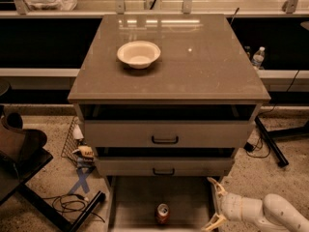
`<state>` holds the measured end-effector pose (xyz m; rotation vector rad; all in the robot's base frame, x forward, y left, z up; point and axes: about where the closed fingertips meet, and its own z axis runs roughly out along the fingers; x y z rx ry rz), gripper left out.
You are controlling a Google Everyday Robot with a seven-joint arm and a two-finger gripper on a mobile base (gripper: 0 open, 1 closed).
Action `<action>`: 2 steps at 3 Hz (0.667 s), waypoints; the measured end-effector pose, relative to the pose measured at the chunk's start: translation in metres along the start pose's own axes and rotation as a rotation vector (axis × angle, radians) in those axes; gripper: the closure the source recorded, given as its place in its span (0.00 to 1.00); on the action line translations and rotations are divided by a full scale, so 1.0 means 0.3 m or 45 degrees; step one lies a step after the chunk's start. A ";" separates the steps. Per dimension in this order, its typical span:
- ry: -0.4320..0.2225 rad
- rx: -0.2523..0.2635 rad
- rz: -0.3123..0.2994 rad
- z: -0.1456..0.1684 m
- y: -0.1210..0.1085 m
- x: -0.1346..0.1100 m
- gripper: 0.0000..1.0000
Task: Pick coke can from bottom drawer and place on counter
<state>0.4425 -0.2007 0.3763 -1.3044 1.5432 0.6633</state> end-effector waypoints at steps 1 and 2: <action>0.000 -0.001 -0.002 -0.001 -0.001 -0.004 0.00; -0.045 -0.041 0.057 0.133 0.018 0.059 0.00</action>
Offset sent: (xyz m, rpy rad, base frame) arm 0.0121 0.0441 -0.0631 0.0803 0.0970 0.0159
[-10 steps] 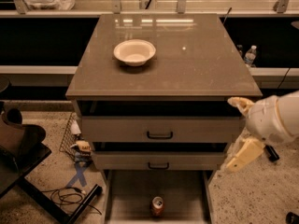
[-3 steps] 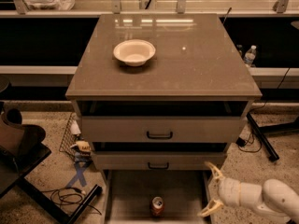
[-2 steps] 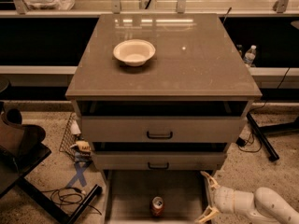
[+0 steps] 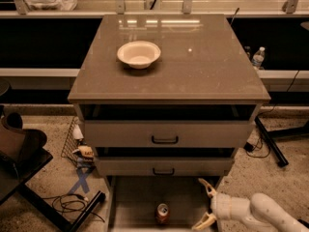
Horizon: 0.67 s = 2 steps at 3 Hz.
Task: Pick coke can from bottom drawer and place on counter
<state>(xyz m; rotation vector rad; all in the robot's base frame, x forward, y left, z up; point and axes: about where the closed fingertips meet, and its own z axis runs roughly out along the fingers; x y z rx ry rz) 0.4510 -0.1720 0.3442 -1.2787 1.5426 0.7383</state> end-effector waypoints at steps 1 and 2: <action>-0.078 -0.050 0.022 0.183 0.018 0.077 0.00; -0.163 -0.088 0.030 0.340 0.038 0.141 0.00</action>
Offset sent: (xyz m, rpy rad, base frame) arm 0.0306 0.1155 -0.1197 0.2029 0.0079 0.1039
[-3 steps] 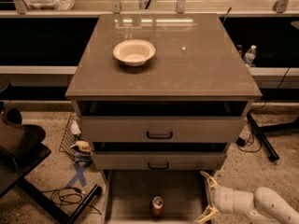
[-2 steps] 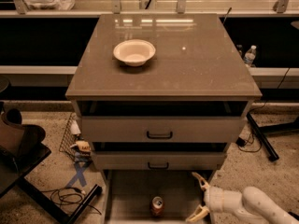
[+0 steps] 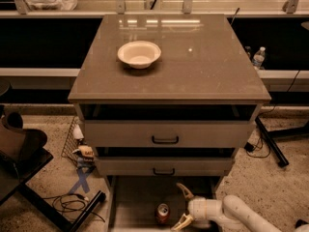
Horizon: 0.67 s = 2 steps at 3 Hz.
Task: Pick coke can from bottom drawer and place on counter
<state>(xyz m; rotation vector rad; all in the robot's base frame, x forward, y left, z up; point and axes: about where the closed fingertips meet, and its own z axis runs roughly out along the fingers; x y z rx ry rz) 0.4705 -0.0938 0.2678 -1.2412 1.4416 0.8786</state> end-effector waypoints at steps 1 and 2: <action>-0.073 -0.031 0.018 0.108 0.030 0.058 0.00; -0.123 -0.058 0.031 0.204 0.064 0.098 0.00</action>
Offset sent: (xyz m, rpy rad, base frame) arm -0.0064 0.0806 -0.0668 0.1391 0.0197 0.0662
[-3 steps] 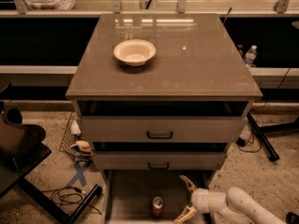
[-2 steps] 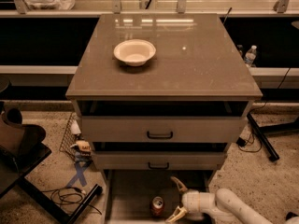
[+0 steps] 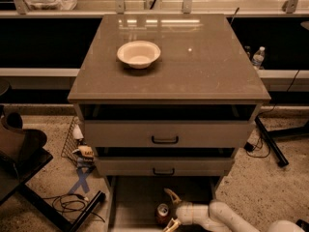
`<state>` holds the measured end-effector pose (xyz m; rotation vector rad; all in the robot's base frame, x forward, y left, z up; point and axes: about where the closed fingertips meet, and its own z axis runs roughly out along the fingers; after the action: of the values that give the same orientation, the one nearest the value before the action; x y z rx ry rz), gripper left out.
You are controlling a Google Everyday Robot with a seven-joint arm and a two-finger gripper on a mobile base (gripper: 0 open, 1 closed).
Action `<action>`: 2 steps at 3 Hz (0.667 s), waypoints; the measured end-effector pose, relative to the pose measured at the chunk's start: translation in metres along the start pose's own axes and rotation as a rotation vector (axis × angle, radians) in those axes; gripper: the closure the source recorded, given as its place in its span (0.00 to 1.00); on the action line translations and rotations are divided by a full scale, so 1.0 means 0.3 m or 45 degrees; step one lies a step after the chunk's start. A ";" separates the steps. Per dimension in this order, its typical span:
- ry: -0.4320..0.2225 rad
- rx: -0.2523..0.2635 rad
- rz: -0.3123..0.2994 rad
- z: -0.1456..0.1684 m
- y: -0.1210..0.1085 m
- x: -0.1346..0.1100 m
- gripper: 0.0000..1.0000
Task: Pick coke can from bottom drawer and place on counter
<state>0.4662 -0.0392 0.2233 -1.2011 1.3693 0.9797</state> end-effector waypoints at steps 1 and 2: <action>0.017 -0.036 0.010 0.092 0.019 0.068 0.23; 0.037 -0.047 0.024 0.133 0.035 0.113 0.46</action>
Offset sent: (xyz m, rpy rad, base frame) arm -0.0030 0.0437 -0.0585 -0.0493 0.0433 0.0339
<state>0.4637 -0.0037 0.1836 -1.2364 1.3927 1.0081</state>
